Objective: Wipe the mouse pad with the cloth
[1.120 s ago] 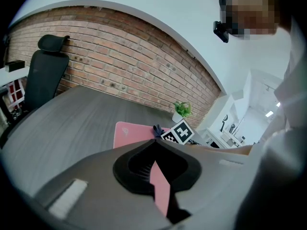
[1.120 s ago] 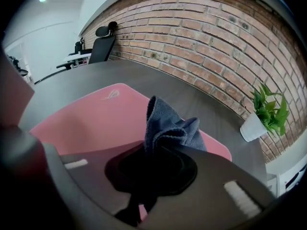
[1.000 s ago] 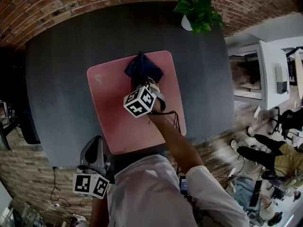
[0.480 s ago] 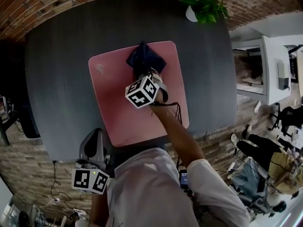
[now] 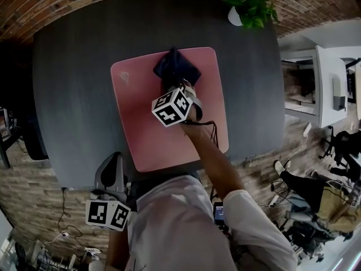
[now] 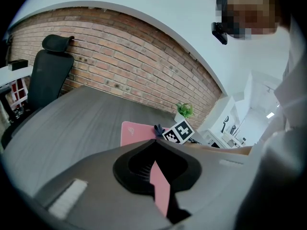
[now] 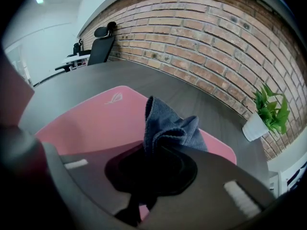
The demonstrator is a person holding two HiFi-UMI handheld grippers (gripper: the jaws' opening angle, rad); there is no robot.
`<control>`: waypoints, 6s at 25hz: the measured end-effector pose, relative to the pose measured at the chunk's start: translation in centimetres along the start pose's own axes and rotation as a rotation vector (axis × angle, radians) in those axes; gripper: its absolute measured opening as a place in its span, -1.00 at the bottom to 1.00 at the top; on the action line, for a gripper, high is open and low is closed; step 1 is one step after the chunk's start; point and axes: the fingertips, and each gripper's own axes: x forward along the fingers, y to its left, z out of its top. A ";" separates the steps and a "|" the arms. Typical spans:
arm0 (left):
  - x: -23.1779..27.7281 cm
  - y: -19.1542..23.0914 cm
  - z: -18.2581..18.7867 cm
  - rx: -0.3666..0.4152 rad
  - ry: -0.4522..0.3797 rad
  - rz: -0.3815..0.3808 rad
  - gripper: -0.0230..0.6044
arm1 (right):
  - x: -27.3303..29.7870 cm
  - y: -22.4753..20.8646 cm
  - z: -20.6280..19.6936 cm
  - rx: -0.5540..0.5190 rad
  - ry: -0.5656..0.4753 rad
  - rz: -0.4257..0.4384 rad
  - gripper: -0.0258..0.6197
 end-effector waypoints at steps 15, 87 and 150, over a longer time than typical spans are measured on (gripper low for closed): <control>-2.5 2.1 -0.4 -0.016 0.001 0.020 -0.88 | 0.2 3.9 2.0 0.052 -0.023 0.051 -0.83; -5.7 1.4 -2.4 -0.014 -0.008 -0.027 -0.88 | -5.6 17.8 -1.4 -0.232 -0.049 0.361 -0.82; -2.4 1.0 -3.5 0.013 0.078 -0.104 -0.88 | -11.3 23.3 -8.3 -0.541 -0.043 0.536 -0.82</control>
